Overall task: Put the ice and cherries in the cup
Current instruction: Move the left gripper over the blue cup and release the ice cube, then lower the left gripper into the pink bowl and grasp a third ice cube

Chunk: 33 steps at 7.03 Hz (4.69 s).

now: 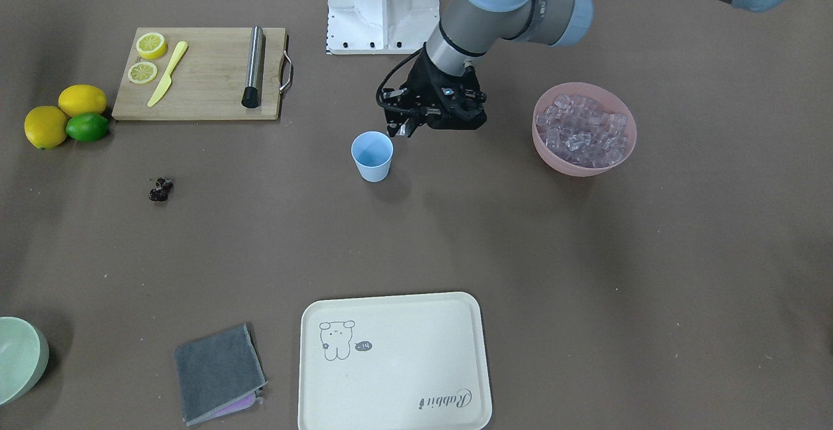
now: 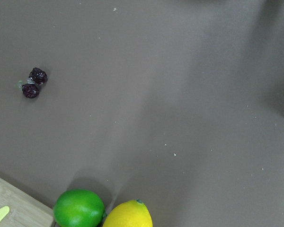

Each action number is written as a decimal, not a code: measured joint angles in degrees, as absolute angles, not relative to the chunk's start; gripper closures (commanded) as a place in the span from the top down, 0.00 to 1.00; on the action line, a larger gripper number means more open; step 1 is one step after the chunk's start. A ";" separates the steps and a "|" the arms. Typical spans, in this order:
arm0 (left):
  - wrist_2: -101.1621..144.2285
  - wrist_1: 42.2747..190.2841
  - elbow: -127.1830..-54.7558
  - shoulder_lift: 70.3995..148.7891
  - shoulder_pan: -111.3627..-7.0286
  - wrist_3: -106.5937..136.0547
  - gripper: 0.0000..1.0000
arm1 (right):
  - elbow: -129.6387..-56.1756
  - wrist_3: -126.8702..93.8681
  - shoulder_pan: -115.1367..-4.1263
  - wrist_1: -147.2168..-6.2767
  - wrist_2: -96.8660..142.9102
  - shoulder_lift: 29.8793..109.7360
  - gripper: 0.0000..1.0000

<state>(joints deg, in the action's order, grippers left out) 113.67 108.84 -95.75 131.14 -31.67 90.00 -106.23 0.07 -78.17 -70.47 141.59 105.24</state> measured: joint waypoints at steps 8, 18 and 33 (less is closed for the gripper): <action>113.21 106.43 -96.44 129.47 -33.23 83.30 0.78 | -108.53 -9.83 -73.05 -70.78 140.23 100.84 0.97; 108.41 94.83 -121.64 94.88 -35.80 60.44 0.78 | -110.61 -15.47 -67.69 -70.75 139.92 99.22 0.97; 108.54 92.55 -119.89 92.93 -30.90 68.16 0.83 | -110.30 -15.47 -67.62 -70.75 140.01 99.75 0.97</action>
